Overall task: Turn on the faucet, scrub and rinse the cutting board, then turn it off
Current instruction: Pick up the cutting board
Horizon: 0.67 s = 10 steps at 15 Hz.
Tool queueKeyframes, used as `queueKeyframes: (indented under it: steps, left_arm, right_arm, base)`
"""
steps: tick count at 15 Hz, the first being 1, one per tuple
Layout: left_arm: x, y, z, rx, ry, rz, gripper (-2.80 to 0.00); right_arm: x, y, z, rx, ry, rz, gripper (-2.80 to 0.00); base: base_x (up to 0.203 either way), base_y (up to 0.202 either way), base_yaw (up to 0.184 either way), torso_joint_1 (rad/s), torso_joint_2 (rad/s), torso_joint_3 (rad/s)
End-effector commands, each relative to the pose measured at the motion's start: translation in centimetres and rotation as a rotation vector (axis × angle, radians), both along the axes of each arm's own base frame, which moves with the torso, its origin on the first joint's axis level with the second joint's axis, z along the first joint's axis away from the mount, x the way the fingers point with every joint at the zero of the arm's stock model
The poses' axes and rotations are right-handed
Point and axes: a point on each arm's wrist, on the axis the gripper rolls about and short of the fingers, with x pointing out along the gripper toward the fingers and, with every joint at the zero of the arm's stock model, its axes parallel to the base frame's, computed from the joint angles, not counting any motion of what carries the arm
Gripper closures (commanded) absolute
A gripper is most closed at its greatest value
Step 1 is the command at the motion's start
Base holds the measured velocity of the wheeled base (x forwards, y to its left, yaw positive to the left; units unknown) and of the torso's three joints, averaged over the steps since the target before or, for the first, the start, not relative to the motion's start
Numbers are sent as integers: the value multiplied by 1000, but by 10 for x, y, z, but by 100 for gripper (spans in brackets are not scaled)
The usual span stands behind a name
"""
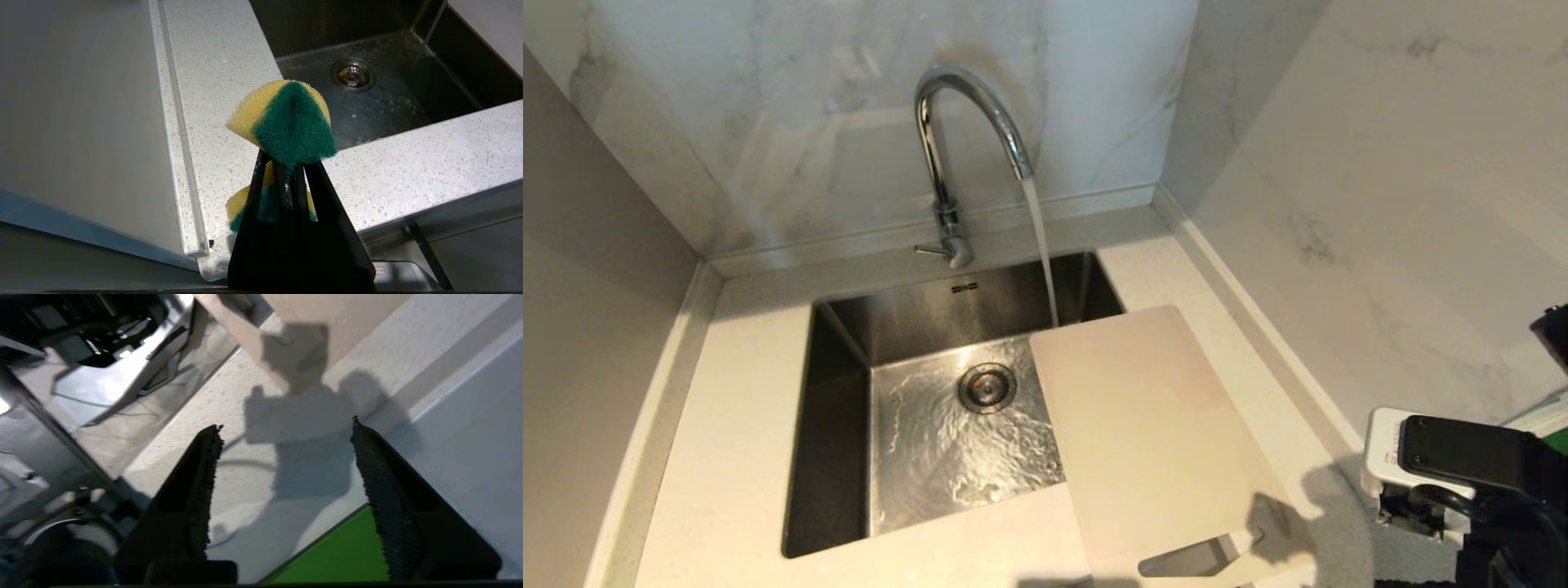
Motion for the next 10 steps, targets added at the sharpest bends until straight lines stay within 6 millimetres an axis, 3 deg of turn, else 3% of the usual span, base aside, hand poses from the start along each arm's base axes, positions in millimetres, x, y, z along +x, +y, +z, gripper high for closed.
queueKeyframes:
  steps: [1,6,10]
  left_arm:
    - [0,0,0,0,2,0,0]
    - [0,0,0,0,2,0,0]
    - [0,0,0,0,0,0,0]
  right_arm:
    - [10,3,-7,-52,-19,84,-280]
    - [40,12,-18,-159,-88,281,-280]
    - [51,15,-27,-265,-102,463,-280]
  base:
    - [0,0,0,0,0,0]
    - [0,0,0,0,0,0]
    - [0,0,0,0,0,0]
